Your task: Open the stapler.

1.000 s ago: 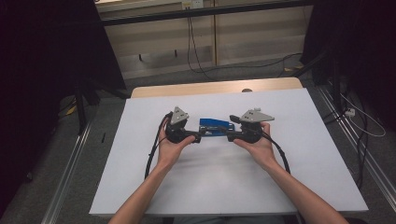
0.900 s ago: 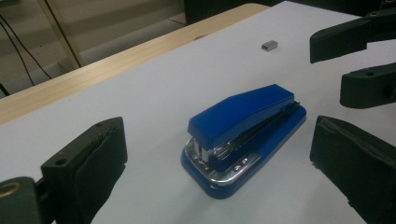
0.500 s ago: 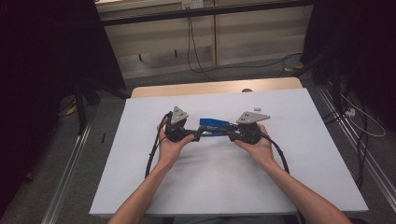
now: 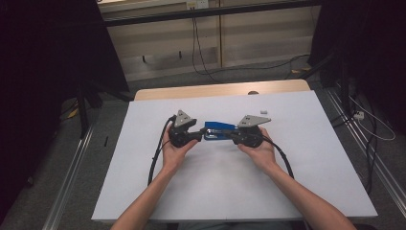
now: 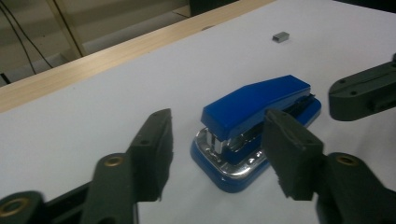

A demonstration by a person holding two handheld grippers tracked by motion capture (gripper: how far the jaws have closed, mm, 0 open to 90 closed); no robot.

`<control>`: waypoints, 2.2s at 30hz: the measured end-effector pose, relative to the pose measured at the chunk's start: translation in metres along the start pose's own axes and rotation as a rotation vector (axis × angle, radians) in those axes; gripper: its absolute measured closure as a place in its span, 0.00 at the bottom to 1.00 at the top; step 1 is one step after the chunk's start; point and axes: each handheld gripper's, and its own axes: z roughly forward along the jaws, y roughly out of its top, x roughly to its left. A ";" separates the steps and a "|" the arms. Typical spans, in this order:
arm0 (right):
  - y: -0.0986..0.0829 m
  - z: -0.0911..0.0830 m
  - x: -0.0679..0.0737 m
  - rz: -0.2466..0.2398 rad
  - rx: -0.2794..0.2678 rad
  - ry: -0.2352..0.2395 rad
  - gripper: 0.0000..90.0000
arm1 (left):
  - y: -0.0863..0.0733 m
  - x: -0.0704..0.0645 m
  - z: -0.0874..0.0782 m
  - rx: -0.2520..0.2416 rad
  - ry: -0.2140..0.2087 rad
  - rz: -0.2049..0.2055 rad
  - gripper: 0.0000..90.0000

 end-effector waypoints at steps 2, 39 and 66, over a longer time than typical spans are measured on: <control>0.000 0.003 0.001 -0.005 0.008 -0.001 1.00 | -0.001 0.000 0.001 -0.009 -0.008 -0.018 0.65; 0.000 0.037 -0.001 -0.046 0.142 -0.028 1.00 | -0.011 0.007 0.023 0.114 0.028 -0.057 1.00; 0.001 0.042 -0.002 -0.034 0.182 -0.045 1.00 | -0.009 0.003 0.030 0.152 0.031 0.029 1.00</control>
